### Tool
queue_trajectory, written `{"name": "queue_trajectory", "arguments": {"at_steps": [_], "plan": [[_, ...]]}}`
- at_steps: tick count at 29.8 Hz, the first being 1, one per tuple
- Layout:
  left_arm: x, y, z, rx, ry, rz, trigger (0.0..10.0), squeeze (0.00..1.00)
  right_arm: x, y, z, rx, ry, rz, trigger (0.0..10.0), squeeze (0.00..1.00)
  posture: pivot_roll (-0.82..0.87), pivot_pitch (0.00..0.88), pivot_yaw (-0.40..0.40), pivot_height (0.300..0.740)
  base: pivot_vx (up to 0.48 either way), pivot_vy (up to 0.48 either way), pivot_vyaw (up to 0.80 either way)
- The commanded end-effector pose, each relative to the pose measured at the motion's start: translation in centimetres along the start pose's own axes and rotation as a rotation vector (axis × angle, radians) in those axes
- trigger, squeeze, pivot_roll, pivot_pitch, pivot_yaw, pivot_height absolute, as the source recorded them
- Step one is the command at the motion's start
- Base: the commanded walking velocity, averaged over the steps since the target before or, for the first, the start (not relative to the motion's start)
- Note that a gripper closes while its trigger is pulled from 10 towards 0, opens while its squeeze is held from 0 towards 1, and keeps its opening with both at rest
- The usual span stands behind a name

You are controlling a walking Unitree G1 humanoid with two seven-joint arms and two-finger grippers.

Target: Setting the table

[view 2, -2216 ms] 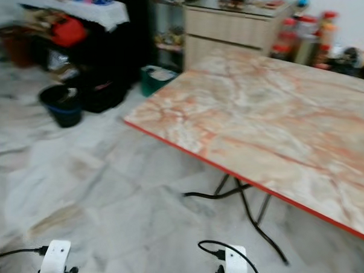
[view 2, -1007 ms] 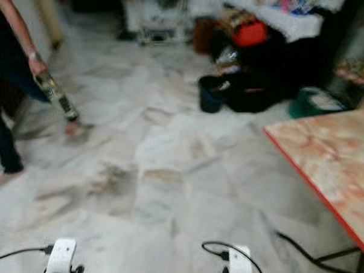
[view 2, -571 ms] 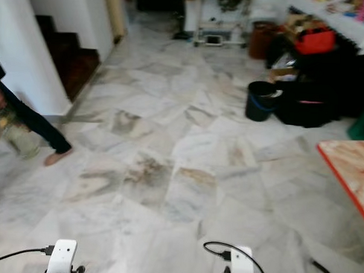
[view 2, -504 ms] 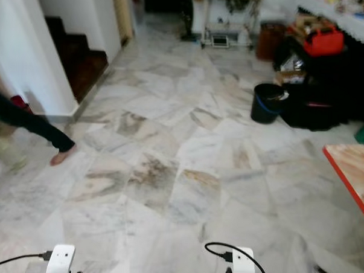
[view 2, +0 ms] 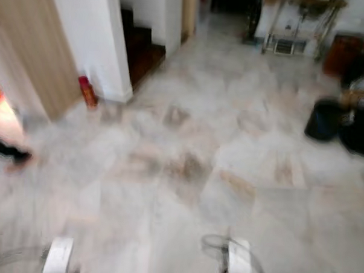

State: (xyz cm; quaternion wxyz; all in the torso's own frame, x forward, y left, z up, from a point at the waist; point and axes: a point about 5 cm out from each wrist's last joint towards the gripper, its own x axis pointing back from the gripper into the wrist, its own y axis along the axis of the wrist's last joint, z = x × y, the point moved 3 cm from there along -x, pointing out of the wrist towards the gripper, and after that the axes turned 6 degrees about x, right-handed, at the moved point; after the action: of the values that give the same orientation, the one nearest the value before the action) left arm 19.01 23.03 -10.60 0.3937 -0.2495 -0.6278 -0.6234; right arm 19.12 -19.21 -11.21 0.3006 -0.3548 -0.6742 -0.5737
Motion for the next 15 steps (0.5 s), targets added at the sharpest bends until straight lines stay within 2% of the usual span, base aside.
{"name": "queue_trajectory", "arguments": {"at_steps": [1, 2, 3, 8, 15], "plan": [[-0.08, 0.66, 0.01, 0.026, 0.012, -0.026, 10.0, 0.00, -0.04, 0.00, -0.61, -0.018, -0.014, 0.009, 10.0, 0.00, 0.03, 0.000, -0.016, 0.740, 0.442, 0.000, 0.00], [-0.08, 0.65, 0.02, 0.027, 0.012, -0.026, 10.0, 0.00, -0.04, -0.04, -0.60, -0.019, -0.013, 0.011, 10.0, 0.00, 0.03, 0.000, -0.016, 0.740, 0.442, 0.000, 0.00], [-0.07, 0.60, 0.02, 0.026, 0.012, -0.025, 10.0, 0.00, -0.03, -0.03, -0.57, -0.040, -0.010, 0.007, 10.0, 0.00, 0.03, 0.000, -0.017, 0.740, 0.442, 0.000, -0.80], [-0.06, 0.57, -0.01, 0.026, 0.012, -0.025, 10.0, 0.00, -0.03, -0.04, -0.64, -0.013, -0.012, 0.007, 10.0, 0.00, 0.04, 0.000, -0.018, 0.740, 0.440, 0.000, -0.80], [-0.05, 0.53, -0.05, 0.028, 0.012, -0.026, 10.0, 0.00, -0.04, 0.16, -0.64, 0.001, -0.008, -0.006, 10.0, 0.00, 0.04, 0.000, -0.019, 0.740, 0.442, 0.000, 0.00]]}}
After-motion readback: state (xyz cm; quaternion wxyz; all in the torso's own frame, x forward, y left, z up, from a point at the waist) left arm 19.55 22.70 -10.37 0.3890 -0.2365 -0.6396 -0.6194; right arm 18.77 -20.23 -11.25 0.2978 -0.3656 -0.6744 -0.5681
